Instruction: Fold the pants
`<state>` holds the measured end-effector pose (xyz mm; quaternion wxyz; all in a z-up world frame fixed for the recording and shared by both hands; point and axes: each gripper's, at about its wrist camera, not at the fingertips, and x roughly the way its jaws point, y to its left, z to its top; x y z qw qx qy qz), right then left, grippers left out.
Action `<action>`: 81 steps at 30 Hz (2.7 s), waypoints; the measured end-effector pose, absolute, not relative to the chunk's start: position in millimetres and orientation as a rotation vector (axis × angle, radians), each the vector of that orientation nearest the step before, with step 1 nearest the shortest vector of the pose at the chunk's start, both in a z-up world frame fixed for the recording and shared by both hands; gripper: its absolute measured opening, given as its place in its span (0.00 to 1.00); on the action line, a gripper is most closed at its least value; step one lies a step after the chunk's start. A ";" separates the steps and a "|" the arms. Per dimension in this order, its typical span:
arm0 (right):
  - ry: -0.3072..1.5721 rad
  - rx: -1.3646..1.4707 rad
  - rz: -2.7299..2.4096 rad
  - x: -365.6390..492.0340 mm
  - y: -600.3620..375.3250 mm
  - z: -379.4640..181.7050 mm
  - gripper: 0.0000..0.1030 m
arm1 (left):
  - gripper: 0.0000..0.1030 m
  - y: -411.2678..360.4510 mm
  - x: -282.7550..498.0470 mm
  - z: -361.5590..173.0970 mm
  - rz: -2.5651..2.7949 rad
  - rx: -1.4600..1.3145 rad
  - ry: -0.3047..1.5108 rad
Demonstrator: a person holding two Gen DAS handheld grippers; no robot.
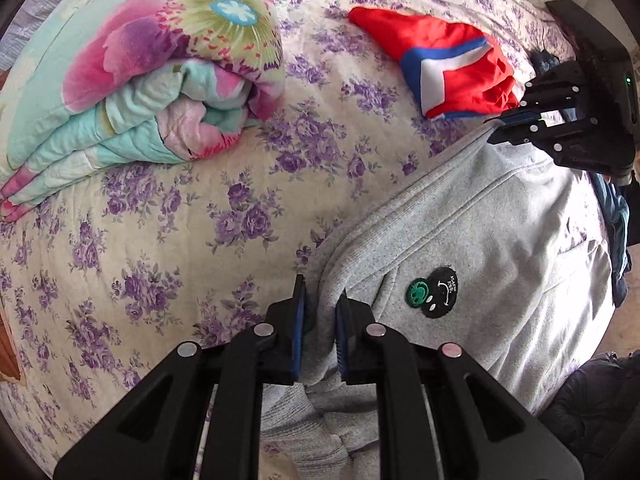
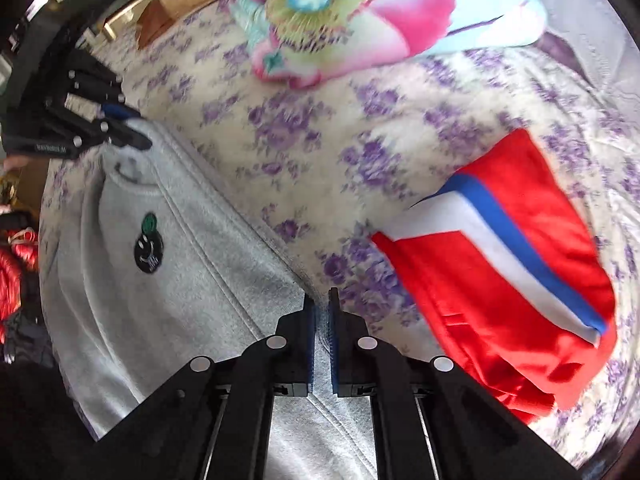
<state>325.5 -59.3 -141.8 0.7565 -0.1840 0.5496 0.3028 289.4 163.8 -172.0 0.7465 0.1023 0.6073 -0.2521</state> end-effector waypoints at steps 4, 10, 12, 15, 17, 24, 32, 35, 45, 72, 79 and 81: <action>1.085 -0.371 0.662 288.8 -68.4 -87.3 0.06 | 0.11 173.7 271.2 -135.3 -0.561 0.161 1.234; 1.043 -0.343 0.761 188.6 -67.5 -51.5 0.06 | 0.12 187.3 198.3 -95.6 -0.591 0.149 1.131; 1.064 -0.337 0.814 150.8 -58.6 -53.7 0.06 | 0.12 190.6 166.2 -93.7 -0.595 0.159 1.124; 1.123 -0.314 0.867 97.7 -41.8 -73.1 0.06 | 0.12 197.2 123.5 -103.6 -0.610 0.159 1.158; 1.175 -0.283 0.885 77.7 -34.4 -94.6 0.06 | 0.12 200.9 103.5 -121.9 -0.612 0.157 1.212; 1.316 -0.263 0.869 38.1 -11.9 -152.1 0.06 | 0.13 206.7 72.2 -190.2 -0.583 0.190 1.362; 1.477 -0.249 0.801 36.6 -3.1 -221.3 0.07 | 0.20 206.3 69.0 -203.8 -0.630 0.203 1.396; 1.492 -0.220 0.773 37.6 -2.3 -228.2 0.07 | 0.23 215.6 60.1 -186.8 -0.666 0.151 1.393; 1.447 -0.279 0.731 18.0 4.0 -223.0 0.08 | 0.56 204.3 39.6 -91.0 -0.670 0.011 1.129; 1.454 -0.044 0.356 117.8 -43.8 -143.7 0.59 | 0.50 169.3 70.3 -231.3 -0.133 -0.106 1.484; 1.640 0.070 -0.186 238.2 -192.0 -167.6 0.57 | 0.50 170.8 67.9 -232.3 -0.134 -0.102 1.474; 1.718 0.143 -0.244 250.2 -205.8 -185.4 0.55 | 0.50 168.4 67.7 -233.8 -0.140 -0.111 1.476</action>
